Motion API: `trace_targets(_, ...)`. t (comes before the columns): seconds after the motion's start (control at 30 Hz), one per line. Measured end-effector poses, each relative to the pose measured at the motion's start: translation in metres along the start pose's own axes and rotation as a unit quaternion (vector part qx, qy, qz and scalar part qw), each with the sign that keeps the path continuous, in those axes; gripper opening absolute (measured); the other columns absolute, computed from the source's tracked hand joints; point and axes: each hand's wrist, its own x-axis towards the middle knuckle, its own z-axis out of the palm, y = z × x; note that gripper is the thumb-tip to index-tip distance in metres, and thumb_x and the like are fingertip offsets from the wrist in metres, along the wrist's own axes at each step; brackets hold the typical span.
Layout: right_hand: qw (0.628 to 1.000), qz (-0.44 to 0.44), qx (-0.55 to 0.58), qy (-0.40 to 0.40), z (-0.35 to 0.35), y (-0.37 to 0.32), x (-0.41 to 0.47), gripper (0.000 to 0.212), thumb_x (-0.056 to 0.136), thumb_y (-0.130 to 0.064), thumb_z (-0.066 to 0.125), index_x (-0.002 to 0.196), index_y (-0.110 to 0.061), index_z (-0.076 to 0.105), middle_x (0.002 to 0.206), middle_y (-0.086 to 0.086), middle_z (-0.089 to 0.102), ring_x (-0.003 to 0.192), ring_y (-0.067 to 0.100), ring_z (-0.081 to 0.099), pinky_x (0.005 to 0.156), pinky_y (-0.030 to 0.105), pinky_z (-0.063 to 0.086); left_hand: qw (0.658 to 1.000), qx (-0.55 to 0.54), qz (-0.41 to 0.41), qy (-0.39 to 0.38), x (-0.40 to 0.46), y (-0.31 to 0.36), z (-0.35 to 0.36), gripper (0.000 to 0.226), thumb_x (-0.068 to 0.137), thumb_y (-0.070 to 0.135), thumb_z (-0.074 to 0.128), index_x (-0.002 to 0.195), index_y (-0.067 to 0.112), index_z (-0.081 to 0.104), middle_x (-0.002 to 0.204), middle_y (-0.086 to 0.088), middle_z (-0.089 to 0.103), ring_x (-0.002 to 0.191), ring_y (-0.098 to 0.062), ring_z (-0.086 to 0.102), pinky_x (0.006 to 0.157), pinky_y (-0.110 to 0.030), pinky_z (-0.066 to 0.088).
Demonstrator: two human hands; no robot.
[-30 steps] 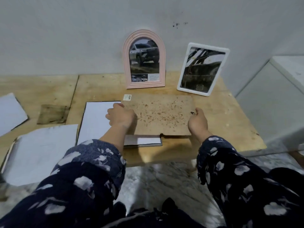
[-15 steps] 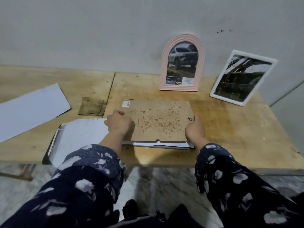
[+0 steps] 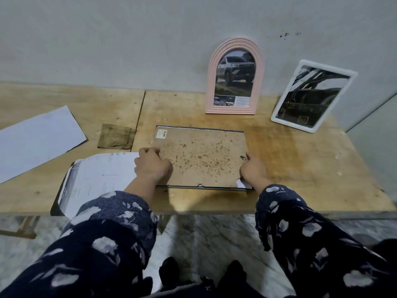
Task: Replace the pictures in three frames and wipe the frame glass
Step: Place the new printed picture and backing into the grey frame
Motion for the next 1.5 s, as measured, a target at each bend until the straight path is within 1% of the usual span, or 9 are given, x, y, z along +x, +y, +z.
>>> trace_targets(0.23,0.971,-0.020,-0.204,-0.126,-0.022,-0.008,0.007,0.076,0.085,-0.009,0.050,0.151,-0.026,0.016,0.137,0.010,0.050,0.116,0.031,0.051,0.089,0.033,0.046,0.993,0.112,0.038,-0.024,-0.002,-0.002,0.003,0.066,0.086,0.052,0.060,0.141,0.023,0.038,0.147,-0.005,0.025,0.127,-0.037,0.034,0.100,-0.048,0.038)
trace_targets(0.5,0.943,0.024,-0.138,-0.302,-0.046,-0.010,0.008,0.099,0.087,-0.009,0.060,0.149,-0.036,-0.013,0.075,0.006,0.053,0.051,0.016,0.048,0.043,0.020,0.042,0.981,0.183,0.040,-0.054,-0.001,-0.003,0.010,0.101,0.065,0.076,0.066,0.143,0.026,0.027,0.146,-0.006,0.019,0.131,-0.038,0.027,0.102,-0.051,0.035)
trace_targets(0.73,0.929,-0.021,-0.198,-0.312,-0.045,-0.003,0.013,0.105,0.086,-0.030,0.068,0.148,-0.037,-0.016,0.101,0.008,0.055,0.071,0.019,0.055,0.068,0.033,0.050,0.977,0.206,0.026,-0.053,0.002,0.000,0.010,0.108,0.054,0.074,0.075,0.139,0.026,0.029,0.143,-0.008,0.022,0.130,-0.037,0.029,0.102,-0.051,0.035)
trace_targets(0.9,0.918,0.004,-0.189,-0.349,-0.051,-0.008,0.013,0.112,0.079,-0.049,0.070,0.145,-0.039,-0.020,0.071,0.008,0.055,0.059,0.019,0.052,0.057,0.027,0.045,0.972,0.227,0.015,-0.051,0.004,0.003,0.012,0.108,0.056,0.074,0.074,0.140,0.024,0.029,0.142,-0.009,0.022,0.129,-0.037,0.030,0.101,-0.051,0.037)
trace_targets(0.97,0.914,0.017,-0.179,-0.363,-0.051,-0.010,0.013,0.121,0.070,-0.061,0.072,0.143,-0.042,-0.023,0.080,0.008,0.056,0.064,0.019,0.055,0.063,0.029,0.051,0.972,0.228,0.014,-0.049,0.004,0.003,0.012,0.107,0.057,0.074,0.074,0.140,0.024,0.029,0.142,-0.009,0.022,0.129,-0.038,0.030,0.100,-0.051,0.038)
trace_targets(1.07,0.912,0.011,-0.214,-0.349,-0.039,-0.010,0.012,0.138,0.061,-0.064,0.077,0.141,-0.036,-0.031,0.135,0.016,0.047,0.108,0.032,0.056,0.093,0.044,0.051,0.973,0.226,0.013,-0.047,0.004,0.002,0.012,0.106,0.057,0.074,0.073,0.140,0.024,0.029,0.141,-0.009,0.022,0.128,-0.038,0.031,0.099,-0.051,0.039)
trace_targets(1.13,0.918,0.003,-0.223,-0.328,-0.032,-0.008,0.011,0.142,0.061,-0.058,0.080,0.140,-0.030,-0.034,0.149,0.015,0.034,0.122,0.037,0.047,0.098,0.046,0.047,0.974,0.220,0.014,-0.046,0.004,0.002,0.012,0.105,0.058,0.074,0.074,0.140,0.025,0.029,0.140,-0.008,0.022,0.128,-0.037,0.031,0.099,-0.051,0.039)
trace_targets(1.4,0.921,-0.050,-0.277,-0.270,-0.026,0.000,0.014,0.138,0.062,-0.068,0.073,0.143,-0.028,-0.031,0.136,0.014,0.050,0.108,0.032,0.056,0.094,0.043,0.048,0.977,0.211,0.008,-0.035,0.002,0.003,0.016,0.103,0.059,0.072,0.074,0.139,0.024,0.030,0.141,-0.007,0.022,0.128,-0.037,0.031,0.099,-0.051,0.039)
trace_targets(1.5,0.913,-0.031,-0.305,-0.268,-0.026,-0.005,0.012,0.139,0.058,-0.073,0.071,0.144,-0.029,-0.029,0.143,0.014,0.044,0.119,0.035,0.049,0.102,0.048,0.038,0.975,0.219,0.011,-0.027,0.001,0.001,0.018,0.102,0.060,0.073,0.073,0.139,0.023,0.029,0.143,-0.008,0.021,0.127,-0.038,0.031,0.098,-0.051,0.039)
